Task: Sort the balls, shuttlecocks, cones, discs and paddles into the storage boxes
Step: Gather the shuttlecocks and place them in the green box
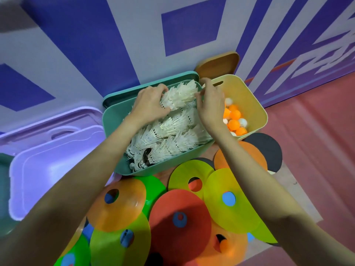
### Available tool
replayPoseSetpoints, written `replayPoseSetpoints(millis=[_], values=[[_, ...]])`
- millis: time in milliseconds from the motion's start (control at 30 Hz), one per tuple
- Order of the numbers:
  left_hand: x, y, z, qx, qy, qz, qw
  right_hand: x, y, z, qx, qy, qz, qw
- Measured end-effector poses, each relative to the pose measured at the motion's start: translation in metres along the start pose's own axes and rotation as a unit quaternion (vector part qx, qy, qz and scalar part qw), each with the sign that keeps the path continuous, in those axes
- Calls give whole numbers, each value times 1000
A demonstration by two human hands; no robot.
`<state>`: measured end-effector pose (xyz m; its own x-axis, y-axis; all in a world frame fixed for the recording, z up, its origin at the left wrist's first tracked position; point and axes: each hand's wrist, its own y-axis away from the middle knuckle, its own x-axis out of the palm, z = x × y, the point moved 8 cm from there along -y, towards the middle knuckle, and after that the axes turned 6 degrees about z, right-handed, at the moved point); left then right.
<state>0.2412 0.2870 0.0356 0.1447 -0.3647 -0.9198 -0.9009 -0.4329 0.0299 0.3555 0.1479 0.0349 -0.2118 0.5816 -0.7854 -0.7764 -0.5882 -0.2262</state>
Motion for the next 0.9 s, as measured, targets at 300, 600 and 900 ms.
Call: replayPoseSetpoints(millis=[300, 600, 900], values=[[18, 4, 16, -25, -46, 26, 998, 36, 1, 12, -31, 138, 107, 984], [-10, 39, 8, 3, 5, -66, 998, 33, 32, 35, -50, 146, 147, 977], [-56, 167, 34, -30, 79, -186, 979, 25, 133, 109, -168, 53, 190, 966]])
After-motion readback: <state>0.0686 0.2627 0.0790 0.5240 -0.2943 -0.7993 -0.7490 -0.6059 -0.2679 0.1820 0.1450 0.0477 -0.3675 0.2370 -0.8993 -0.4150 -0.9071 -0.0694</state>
